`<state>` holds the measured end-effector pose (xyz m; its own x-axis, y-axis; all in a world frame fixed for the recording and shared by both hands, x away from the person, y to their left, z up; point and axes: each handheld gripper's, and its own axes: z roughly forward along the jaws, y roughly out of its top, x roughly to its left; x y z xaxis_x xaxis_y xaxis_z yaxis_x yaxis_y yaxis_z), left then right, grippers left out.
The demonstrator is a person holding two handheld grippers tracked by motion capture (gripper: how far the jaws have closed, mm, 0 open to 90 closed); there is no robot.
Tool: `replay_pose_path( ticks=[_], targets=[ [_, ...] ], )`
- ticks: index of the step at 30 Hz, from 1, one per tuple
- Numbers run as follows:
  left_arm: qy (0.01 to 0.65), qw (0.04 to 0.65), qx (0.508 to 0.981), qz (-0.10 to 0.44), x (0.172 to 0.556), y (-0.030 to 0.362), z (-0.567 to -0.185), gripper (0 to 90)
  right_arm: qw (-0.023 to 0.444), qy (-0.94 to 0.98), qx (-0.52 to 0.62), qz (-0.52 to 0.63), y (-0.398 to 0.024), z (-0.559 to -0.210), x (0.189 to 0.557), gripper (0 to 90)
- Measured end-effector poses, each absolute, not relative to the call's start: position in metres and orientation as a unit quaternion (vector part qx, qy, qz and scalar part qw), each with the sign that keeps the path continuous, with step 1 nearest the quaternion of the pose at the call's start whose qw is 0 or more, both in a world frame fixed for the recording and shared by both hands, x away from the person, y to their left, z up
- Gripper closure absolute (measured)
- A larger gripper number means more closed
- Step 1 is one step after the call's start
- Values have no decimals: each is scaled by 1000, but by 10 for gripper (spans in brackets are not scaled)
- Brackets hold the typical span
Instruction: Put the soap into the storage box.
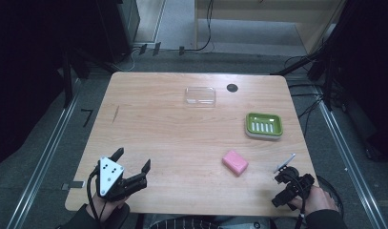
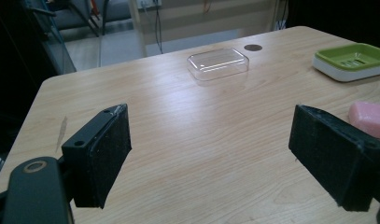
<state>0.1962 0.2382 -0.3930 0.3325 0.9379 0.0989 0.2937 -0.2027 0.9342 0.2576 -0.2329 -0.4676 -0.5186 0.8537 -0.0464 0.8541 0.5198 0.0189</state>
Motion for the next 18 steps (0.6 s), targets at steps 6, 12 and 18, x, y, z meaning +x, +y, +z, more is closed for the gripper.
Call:
replay_pose_path(
  ticks=[6, 12, 18],
  targets=[
    [450, 444, 685, 362, 198, 236, -393, 134, 30, 874, 485, -2, -232, -468, 259, 17],
    [442, 441, 692, 363, 197, 233, -393, 134, 37, 878, 477, 1, -230, -467, 258, 17],
    [446, 438, 691, 364, 196, 236, -393, 134, 48, 885, 464, 1, -220, -463, 261, 17]
  ],
)
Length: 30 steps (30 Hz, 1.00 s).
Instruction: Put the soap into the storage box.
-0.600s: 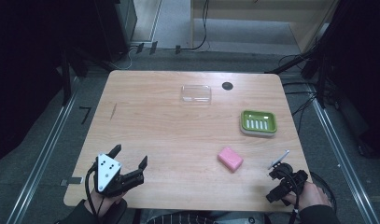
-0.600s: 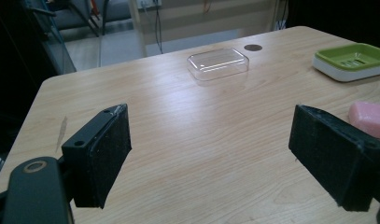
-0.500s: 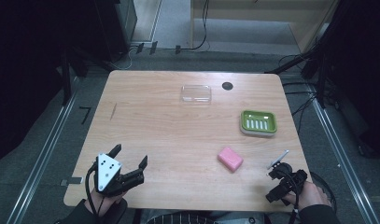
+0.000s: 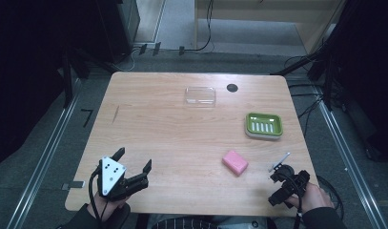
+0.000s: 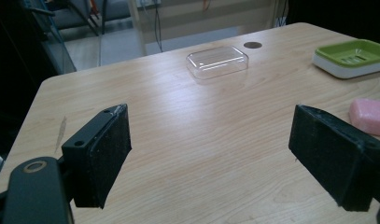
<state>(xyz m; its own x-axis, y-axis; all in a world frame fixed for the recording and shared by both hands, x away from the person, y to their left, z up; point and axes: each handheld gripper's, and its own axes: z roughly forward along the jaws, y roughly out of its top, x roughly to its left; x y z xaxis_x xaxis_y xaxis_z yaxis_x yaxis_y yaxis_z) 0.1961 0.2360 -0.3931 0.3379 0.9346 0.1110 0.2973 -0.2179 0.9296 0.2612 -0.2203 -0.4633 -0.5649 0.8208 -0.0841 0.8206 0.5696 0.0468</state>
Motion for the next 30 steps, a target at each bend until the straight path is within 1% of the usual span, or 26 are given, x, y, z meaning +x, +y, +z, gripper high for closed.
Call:
replay_pose_path(
  ticks=[5, 9, 14, 30],
  targets=[
    [450, 443, 686, 362, 197, 236, -393, 134, 55, 889, 454, 2, -212, -461, 265, 16],
    [442, 437, 696, 361, 199, 232, -393, 133, 51, 894, 445, 3, -203, -461, 269, 12],
    [445, 438, 693, 360, 199, 233, -393, 134, 56, 897, 439, 11, -198, -459, 271, 8],
    [446, 438, 693, 359, 200, 233, -393, 133, 51, 904, 424, 30, -180, -453, 287, 0]
  ],
)
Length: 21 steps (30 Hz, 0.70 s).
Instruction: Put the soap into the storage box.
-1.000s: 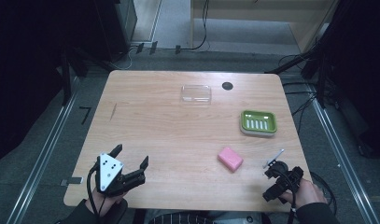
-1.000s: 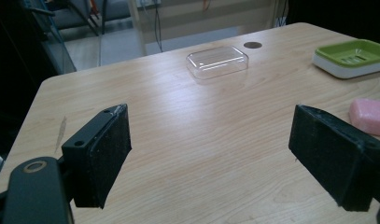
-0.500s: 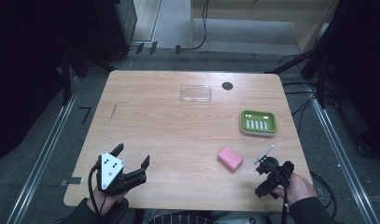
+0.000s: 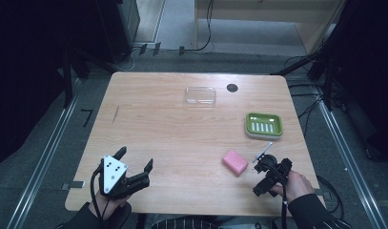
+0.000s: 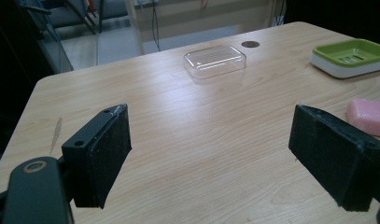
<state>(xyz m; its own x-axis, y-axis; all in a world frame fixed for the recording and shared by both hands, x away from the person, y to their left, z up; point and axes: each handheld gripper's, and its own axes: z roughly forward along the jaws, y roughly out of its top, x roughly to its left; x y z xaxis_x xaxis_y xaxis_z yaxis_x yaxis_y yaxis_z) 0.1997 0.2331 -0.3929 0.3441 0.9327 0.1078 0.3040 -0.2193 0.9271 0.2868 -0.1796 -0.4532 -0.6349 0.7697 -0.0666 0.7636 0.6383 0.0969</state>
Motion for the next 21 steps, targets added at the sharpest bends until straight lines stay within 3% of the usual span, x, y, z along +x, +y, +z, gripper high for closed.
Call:
replay_pose_path(
  ticks=[21],
  targets=[
    [446, 438, 693, 359, 200, 233, -393, 133, 28, 914, 404, 25, -155, -449, 309, 0]
  ],
)
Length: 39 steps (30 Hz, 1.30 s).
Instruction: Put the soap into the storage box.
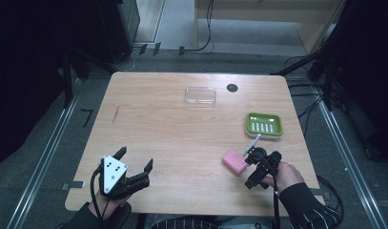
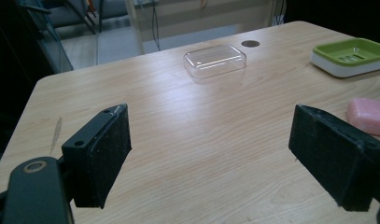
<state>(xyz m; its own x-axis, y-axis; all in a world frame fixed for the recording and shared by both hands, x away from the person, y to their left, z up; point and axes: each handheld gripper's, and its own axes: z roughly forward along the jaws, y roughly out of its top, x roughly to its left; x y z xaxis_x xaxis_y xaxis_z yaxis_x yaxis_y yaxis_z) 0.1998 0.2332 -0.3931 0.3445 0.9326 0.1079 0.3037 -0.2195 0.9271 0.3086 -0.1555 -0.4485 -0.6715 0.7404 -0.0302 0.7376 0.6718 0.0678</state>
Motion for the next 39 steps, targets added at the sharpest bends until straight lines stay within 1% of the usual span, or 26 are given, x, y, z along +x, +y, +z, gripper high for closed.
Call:
replay_pose_path(
  ticks=[16, 39],
  targets=[
    [446, 438, 693, 359, 200, 234, -393, 134, 16, 918, 395, 31, -133, -445, 327, 0],
    [446, 440, 692, 359, 199, 235, -393, 133, 6, 925, 379, 29, -103, -456, 356, 0]
  ],
)
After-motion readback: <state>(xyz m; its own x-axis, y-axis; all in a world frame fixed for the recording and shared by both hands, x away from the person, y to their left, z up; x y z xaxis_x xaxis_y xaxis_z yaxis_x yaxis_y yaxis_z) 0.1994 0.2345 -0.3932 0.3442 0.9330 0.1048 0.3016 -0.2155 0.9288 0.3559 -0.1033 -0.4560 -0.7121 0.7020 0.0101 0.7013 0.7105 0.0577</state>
